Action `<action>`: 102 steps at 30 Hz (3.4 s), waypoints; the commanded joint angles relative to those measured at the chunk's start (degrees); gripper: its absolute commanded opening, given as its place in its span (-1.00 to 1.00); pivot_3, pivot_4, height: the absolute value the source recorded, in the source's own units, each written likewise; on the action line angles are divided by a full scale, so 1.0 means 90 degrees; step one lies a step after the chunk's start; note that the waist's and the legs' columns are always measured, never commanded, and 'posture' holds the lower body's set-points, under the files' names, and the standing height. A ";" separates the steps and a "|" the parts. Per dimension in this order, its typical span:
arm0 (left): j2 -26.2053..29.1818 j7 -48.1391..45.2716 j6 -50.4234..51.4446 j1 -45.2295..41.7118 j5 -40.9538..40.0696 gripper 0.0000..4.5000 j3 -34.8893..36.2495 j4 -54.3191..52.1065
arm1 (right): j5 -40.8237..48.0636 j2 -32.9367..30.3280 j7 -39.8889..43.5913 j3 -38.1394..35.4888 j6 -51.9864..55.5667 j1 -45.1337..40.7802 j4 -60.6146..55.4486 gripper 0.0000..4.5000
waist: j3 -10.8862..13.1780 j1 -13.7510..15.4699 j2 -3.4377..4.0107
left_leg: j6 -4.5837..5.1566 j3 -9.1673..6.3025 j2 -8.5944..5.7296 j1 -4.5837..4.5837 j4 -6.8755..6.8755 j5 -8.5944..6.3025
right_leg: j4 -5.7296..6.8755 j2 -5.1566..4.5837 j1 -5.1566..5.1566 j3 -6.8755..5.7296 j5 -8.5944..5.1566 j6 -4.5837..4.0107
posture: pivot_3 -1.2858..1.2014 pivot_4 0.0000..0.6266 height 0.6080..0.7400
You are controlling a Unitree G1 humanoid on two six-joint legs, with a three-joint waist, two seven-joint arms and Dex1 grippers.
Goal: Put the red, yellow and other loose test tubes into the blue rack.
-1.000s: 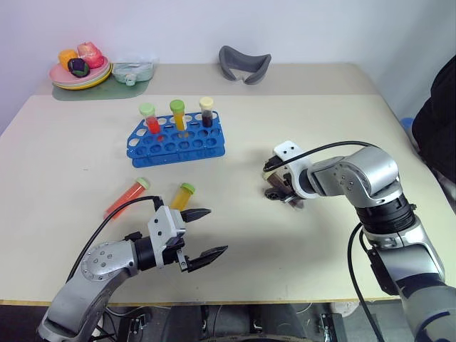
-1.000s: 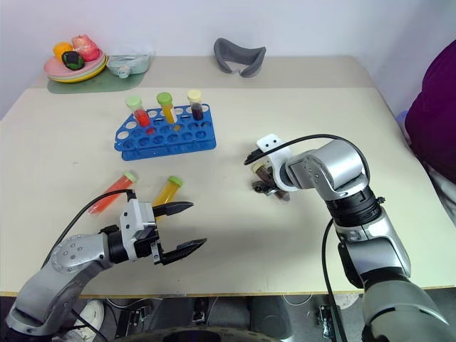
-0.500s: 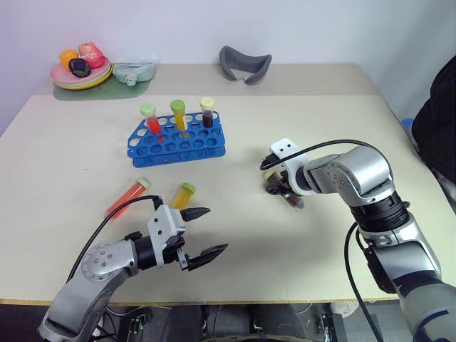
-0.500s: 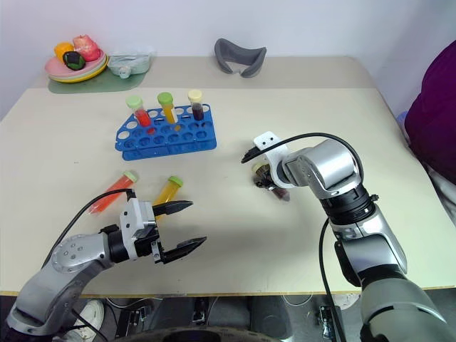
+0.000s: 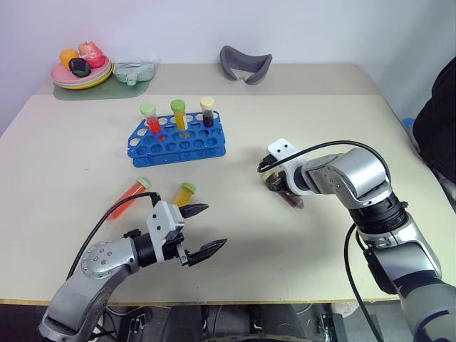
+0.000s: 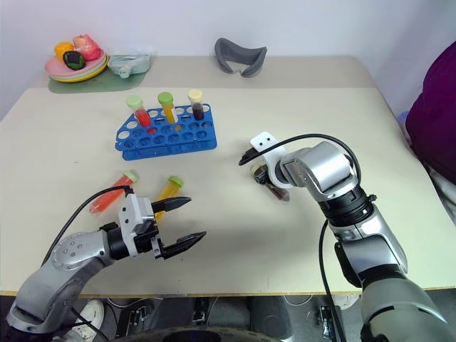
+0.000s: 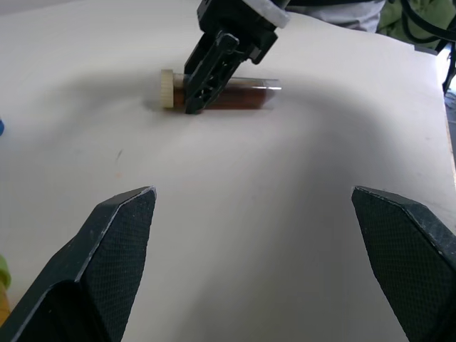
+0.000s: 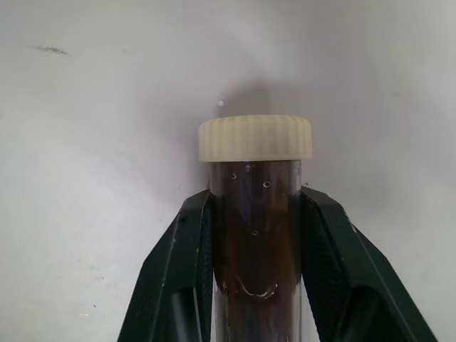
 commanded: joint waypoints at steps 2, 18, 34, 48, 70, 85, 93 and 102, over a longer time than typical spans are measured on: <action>-0.0176 0.0425 0.0154 0.0124 -0.0473 1.00 0.0681 -0.0389 | -0.0319 -0.0417 0.0704 0.0114 -0.2213 0.0228 -0.1262 -0.35 | 0.0006 0.0001 0.0008 | 0.0000 0.0000 0.0000 -0.0015 0.0000 0.0000 | -0.0001 0.0000 -0.0013 0.0000 0.0000 0.0000 | 0.03 -0.52 0.92; -0.0864 0.1374 -0.0122 0.0541 -0.0463 1.00 0.1430 -0.0360 | -0.0458 0.3261 0.0429 -0.1857 -0.7905 -0.0105 0.2105 -0.35 | 0.0008 -0.0017 0.0009 | -0.0042 0.0001 0.0005 -0.0032 0.0007 0.0024 | 0.0006 0.0015 -0.0030 -0.0003 0.0001 0.0002 | 0.03 -0.52 0.92; -0.1531 0.2418 -0.0875 -0.0391 0.0259 1.00 0.1779 0.0301 | -0.1026 0.4402 0.0582 -0.2352 -1.1271 -0.1438 0.6109 -0.35 | 0.0009 -0.0100 0.0011 | -0.0052 0.0003 0.0006 -0.0034 0.0006 0.0029 | 0.0011 0.0015 -0.0033 -0.0005 0.0001 0.0002 | 0.03 -0.52 0.92; -0.1545 0.2583 -0.0883 -0.0486 0.0297 1.00 0.1793 0.0324 | -0.1285 0.4613 0.0591 -0.2720 -1.2281 -0.1735 0.7717 -0.35 | 0.0011 -0.0173 0.0014 | -0.0056 0.0003 0.0008 -0.0034 0.0000 0.0032 | 0.0012 0.0013 -0.0036 -0.0005 0.0001 0.0002 | 0.03 -0.52 0.92; -0.1649 0.2187 -0.1373 -0.0293 0.0282 1.00 0.1792 0.0716 | -0.1809 0.4651 0.0024 -0.2853 -1.2797 -0.1983 0.8464 -0.35 | 0.0011 -0.0171 0.0015 | -0.0057 0.0004 0.0008 -0.0034 0.0001 0.0032 | 0.0012 0.0011 -0.0036 -0.0005 0.0001 0.0002 | 0.03 -0.52 0.92; -0.1634 0.2245 -0.1247 -0.0306 0.0191 1.00 0.1782 0.0584 | -0.2077 0.4706 -0.0341 -0.2855 -1.3125 -0.1942 0.8684 -0.35 | 0.0011 -0.0173 0.0015 | -0.0058 0.0003 0.0008 -0.0034 0.0001 0.0033 | 0.0012 0.0011 -0.0035 -0.0005 0.0001 0.0002 | 0.03 -0.52 0.92; -0.1630 0.2301 -0.1134 -0.0337 0.0149 1.00 0.1814 0.0486 | -0.2096 0.4759 -0.0333 -0.2894 -1.3107 -0.1914 0.8712 -0.35 | 0.0011 -0.0172 0.0015 | -0.0058 0.0003 0.0008 -0.0034 0.0001 0.0033 | 0.0012 0.0011 -0.0035 -0.0005 0.0001 0.0002 | 0.03 -0.52 0.92; -0.1652 0.2314 -0.1134 -0.0305 0.0147 1.00 0.1790 0.0450 | -0.2083 0.4813 -0.0131 -0.2905 -1.3040 -0.1871 0.8724 -0.35 | 0.0011 -0.0173 0.0015 | -0.0058 0.0003 0.0008 -0.0034 0.0001 0.0033 | 0.0012 0.0011 -0.0035 -0.0005 0.0001 0.0002 | 0.03 -0.52 0.92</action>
